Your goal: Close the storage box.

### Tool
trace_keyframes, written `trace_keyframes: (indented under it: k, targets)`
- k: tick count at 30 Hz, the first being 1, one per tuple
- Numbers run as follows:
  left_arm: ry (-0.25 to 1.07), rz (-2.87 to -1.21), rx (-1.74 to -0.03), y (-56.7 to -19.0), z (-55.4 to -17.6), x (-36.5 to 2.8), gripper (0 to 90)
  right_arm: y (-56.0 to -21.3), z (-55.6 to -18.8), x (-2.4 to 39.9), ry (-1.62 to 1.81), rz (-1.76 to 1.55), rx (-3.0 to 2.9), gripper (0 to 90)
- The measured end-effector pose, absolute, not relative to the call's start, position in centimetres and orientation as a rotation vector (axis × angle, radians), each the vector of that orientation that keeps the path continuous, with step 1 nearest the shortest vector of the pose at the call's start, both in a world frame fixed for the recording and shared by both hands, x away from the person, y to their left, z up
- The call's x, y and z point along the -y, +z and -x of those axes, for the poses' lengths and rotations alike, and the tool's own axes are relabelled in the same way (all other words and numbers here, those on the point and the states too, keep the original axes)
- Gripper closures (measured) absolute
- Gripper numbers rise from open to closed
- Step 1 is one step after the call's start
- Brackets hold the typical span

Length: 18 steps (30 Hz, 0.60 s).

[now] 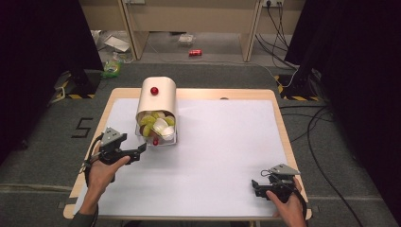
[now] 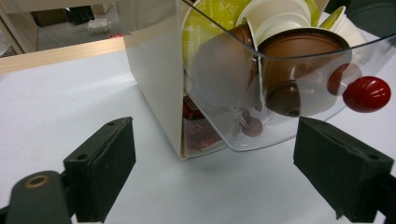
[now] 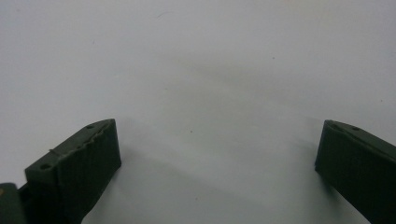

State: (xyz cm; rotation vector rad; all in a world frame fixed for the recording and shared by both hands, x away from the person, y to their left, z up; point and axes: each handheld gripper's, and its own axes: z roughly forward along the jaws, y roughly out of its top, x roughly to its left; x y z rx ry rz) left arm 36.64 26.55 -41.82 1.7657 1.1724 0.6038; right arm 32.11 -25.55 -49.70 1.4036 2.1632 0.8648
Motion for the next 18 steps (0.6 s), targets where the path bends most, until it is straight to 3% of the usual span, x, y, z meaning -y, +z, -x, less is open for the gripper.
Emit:
trace_keyframes:
  k: [18]
  targets:
    - [0.613, -1.746, -1.193, -41.9, -37.8, -26.4, 11.9, -49.7, -32.1, 25.5, 0.865, -1.408, -2.162, 0.4]
